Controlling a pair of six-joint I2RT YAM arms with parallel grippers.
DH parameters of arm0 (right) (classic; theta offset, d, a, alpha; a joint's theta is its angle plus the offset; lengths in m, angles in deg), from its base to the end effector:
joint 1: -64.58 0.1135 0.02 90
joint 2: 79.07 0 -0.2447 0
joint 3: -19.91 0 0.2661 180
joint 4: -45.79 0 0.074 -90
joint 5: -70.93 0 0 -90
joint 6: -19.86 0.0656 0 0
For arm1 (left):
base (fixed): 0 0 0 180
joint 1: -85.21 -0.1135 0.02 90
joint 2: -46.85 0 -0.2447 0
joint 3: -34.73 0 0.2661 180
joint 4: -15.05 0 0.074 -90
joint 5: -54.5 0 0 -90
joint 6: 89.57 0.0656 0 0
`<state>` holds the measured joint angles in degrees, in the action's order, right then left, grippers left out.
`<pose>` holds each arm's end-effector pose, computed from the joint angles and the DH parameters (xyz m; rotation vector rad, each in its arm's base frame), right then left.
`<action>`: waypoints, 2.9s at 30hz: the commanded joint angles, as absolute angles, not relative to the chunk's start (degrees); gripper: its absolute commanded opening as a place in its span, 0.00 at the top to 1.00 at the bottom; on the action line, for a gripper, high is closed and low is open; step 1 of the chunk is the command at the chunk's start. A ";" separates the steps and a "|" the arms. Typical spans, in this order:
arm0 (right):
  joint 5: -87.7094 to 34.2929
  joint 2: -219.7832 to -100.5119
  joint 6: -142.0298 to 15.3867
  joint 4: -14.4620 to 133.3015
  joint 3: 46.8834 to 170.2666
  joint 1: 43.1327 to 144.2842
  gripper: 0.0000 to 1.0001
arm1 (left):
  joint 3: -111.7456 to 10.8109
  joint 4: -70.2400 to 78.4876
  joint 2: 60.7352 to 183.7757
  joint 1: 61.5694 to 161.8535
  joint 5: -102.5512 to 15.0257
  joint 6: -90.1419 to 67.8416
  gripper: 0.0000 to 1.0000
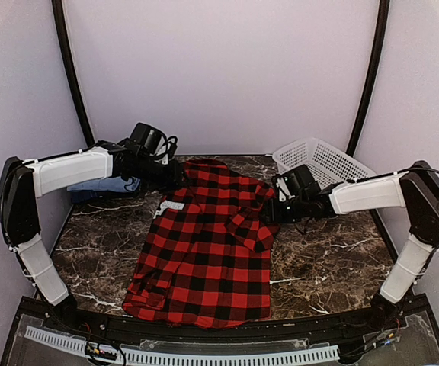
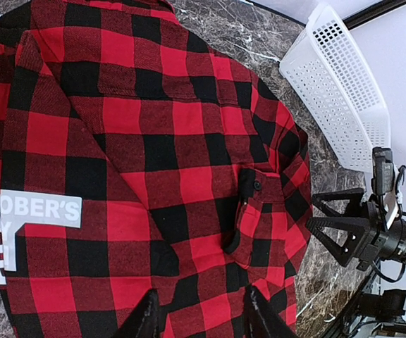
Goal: Fold and stack the long sleeve shirts
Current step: Fold the 1/3-folded shirt at the center of the board.
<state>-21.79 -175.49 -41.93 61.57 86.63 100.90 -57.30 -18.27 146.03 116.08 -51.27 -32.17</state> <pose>0.3014 0.2254 0.1253 -0.1966 2.4378 0.5835 0.3577 -0.2346 0.2329 0.1172 2.4047 -0.8660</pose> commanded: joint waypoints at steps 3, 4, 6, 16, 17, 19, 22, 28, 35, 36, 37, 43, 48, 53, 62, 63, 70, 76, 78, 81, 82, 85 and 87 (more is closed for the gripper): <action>-24.68 -181.52 -41.54 59.09 91.67 101.14 0.40 | -55.77 -19.37 142.39 116.15 -51.62 -32.23 0.60; -24.91 -182.44 -41.35 57.99 92.24 101.19 0.40 | -55.52 -19.40 142.30 116.15 -51.53 -32.25 0.60; -25.43 -184.12 -41.07 56.87 93.09 101.19 0.41 | -55.14 -19.52 141.99 116.13 -51.41 -32.31 0.60; -29.20 -189.89 -38.63 53.57 95.10 101.17 0.53 | -53.97 -19.29 141.37 116.15 -51.92 -33.08 0.61; -29.45 -190.16 -38.51 53.40 95.28 101.19 0.55 | -53.80 -19.22 141.35 116.11 -52.15 -33.16 0.61; -29.59 -190.63 -38.17 53.10 95.44 101.14 0.60 | -53.42 -18.93 141.41 116.14 -52.80 -33.46 0.60; -30.25 -191.11 -37.89 52.61 95.88 101.19 0.73 | -52.22 -17.89 141.14 116.15 -54.00 -34.39 0.61; -31.05 -188.35 -37.42 51.81 95.79 101.43 0.96 | -48.70 -14.24 140.00 116.14 -58.41 -37.67 0.61; -31.94 -183.22 -39.64 50.84 95.45 105.87 1.00 | -42.44 -2.47 140.96 116.15 -72.36 -49.30 0.59; -32.07 -182.83 -40.09 50.48 95.19 106.79 1.00 | -41.83 -0.97 141.10 116.15 -74.27 -50.89 0.58; -32.02 -182.29 -40.53 49.98 94.91 107.86 1.00 | -40.65 2.28 141.21 116.15 -75.23 -53.88 0.57; -27.68 -182.58 -44.86 49.95 94.68 114.54 1.00 | -37.20 13.13 142.20 116.35 -79.47 -66.27 0.44; -21.86 -184.40 -48.59 52.47 97.02 119.57 1.00 | -38.25 9.46 144.99 117.41 -80.76 -65.82 0.38; -15.77 -186.04 -51.71 53.59 98.41 122.90 1.00 | -37.44 4.14 146.83 117.96 -80.60 -63.24 0.36; -9.40 -188.21 -55.48 53.66 98.93 126.25 1.00 | -37.26 0.57 148.46 118.17 -77.95 -61.81 0.35; -8.86 -188.39 -55.91 53.61 99.02 126.39 1.00 | -37.18 0.51 149.00 118.21 -77.77 -61.87 0.34; -4.71 -189.45 -59.48 53.56 99.02 128.04 1.00 | -37.78 0.57 152.54 119.14 -76.76 -62.08 0.34; -3.59 -189.46 -62.08 52.60 97.65 129.05 1.00 | -38.41 1.07 154.13 119.69 -76.03 -62.91 0.34; -3.43 -189.54 -62.83 52.56 97.54 129.32 0.98 | -38.69 0.96 154.28 119.81 -75.76 -63.04 0.34; -3.49 -189.38 -63.84 52.25 97.39 129.59 0.97 | -38.89 0.76 154.40 119.97 -75.51 -63.11 0.34; -3.69 -189.38 -64.23 52.28 97.46 129.67 0.94 | -38.93 0.67 154.31 119.99 -75.50 -63.11 0.34; -4.40 -189.37 -64.68 52.41 97.41 129.74 0.87 | -38.93 0.42 153.54 120.32 -75.02 -62.84 0.34; -5.00 -189.25 -64.61 52.29 97.24 129.78 0.85 | -38.84 0.16 152.76 120.44 -74.69 -62.85 0.34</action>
